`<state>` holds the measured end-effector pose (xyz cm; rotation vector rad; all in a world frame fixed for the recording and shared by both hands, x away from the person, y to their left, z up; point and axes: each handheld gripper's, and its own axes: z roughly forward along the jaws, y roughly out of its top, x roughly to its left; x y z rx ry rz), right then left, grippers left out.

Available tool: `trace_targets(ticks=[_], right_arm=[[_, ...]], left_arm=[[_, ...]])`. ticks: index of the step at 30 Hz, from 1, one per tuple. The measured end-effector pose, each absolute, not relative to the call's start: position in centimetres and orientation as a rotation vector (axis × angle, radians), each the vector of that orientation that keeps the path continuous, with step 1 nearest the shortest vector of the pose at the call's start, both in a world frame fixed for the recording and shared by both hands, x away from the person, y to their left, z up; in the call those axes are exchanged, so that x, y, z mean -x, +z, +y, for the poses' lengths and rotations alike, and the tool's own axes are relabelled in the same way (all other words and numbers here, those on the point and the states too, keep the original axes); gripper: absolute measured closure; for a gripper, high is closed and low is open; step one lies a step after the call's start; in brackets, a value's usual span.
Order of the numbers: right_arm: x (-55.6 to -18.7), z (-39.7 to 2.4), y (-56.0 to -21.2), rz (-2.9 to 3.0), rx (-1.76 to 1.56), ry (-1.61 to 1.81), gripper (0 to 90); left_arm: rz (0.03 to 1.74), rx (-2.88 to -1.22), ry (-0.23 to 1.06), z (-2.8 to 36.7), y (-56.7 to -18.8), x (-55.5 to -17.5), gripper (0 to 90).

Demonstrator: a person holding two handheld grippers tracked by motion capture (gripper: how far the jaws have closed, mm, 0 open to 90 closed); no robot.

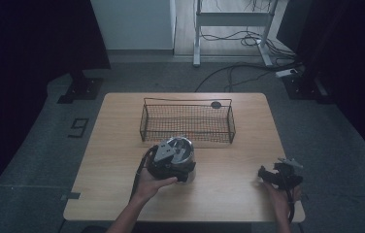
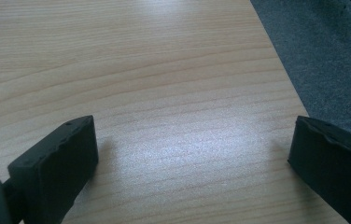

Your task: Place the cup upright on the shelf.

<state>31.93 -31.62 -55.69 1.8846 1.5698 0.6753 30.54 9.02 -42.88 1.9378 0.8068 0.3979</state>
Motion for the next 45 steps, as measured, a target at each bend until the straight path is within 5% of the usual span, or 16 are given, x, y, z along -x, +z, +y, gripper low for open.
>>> trace_targets(ticks=[45], right_arm=[[-31.9, -31.6, -55.7, 1.569, -1.884, 0.676, 1.2]], left_arm=[[0.846, -1.872, 0.425, 10.1, -39.6, -33.2, 3.9]])
